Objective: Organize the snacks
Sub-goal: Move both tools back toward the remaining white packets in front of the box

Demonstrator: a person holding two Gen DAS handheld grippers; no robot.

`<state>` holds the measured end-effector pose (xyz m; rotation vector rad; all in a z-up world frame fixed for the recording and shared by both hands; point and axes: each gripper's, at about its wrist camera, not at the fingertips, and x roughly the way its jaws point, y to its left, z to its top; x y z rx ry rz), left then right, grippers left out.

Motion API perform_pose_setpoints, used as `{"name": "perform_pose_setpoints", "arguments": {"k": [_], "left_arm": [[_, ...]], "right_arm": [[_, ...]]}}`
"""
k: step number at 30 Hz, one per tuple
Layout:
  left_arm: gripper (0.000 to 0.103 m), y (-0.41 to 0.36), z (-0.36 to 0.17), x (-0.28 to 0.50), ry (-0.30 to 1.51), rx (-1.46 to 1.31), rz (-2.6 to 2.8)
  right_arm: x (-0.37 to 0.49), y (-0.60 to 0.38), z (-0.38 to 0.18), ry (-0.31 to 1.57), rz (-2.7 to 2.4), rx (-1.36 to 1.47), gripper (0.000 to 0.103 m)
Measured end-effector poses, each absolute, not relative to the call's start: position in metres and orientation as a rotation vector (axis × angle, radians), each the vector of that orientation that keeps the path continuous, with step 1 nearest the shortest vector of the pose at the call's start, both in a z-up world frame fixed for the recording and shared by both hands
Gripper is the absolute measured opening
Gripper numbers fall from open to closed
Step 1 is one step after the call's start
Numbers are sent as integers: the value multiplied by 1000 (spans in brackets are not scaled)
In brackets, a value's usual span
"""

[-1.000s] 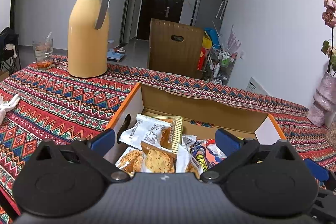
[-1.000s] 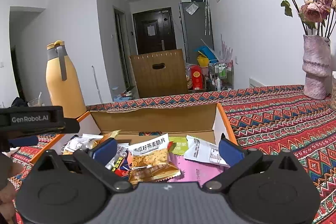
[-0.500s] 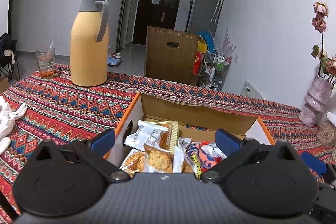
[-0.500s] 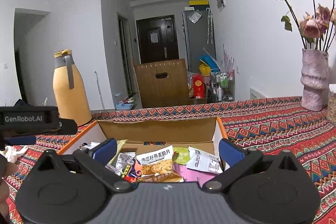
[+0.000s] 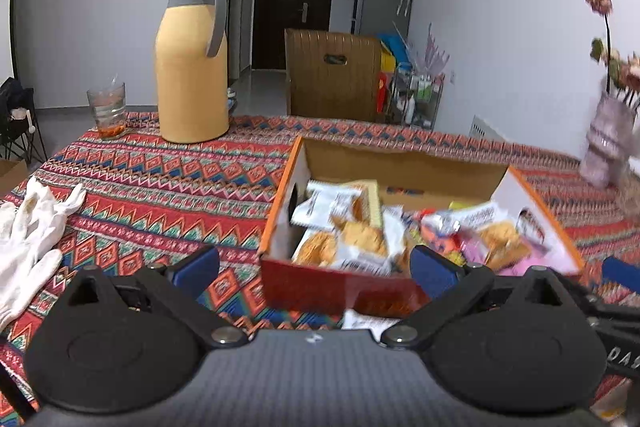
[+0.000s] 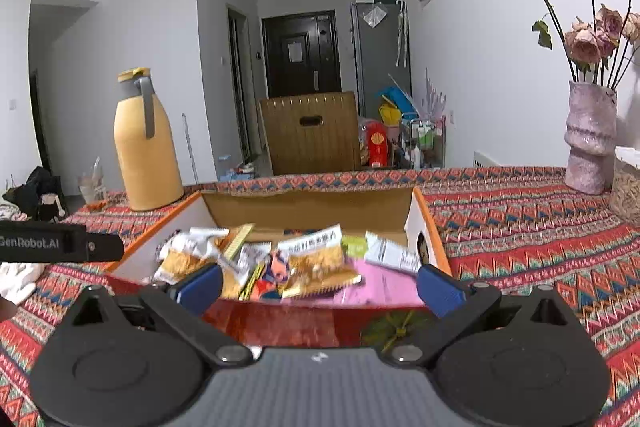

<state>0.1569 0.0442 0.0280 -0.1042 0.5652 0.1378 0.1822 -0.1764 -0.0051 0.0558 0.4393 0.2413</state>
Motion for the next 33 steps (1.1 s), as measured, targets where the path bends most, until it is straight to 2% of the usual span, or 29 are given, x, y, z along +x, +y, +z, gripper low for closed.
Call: {"name": "perform_pose_setpoints", "arguments": {"k": [18, 33], "left_arm": [[103, 66, -25, 163, 661, -119, 117], [103, 74, -33, 166, 704, -173, 122]], "right_arm": [[186, -154, -43, 596, 221, 14, 103], [225, -118, -71, 762, 233, -78, 103]]}}
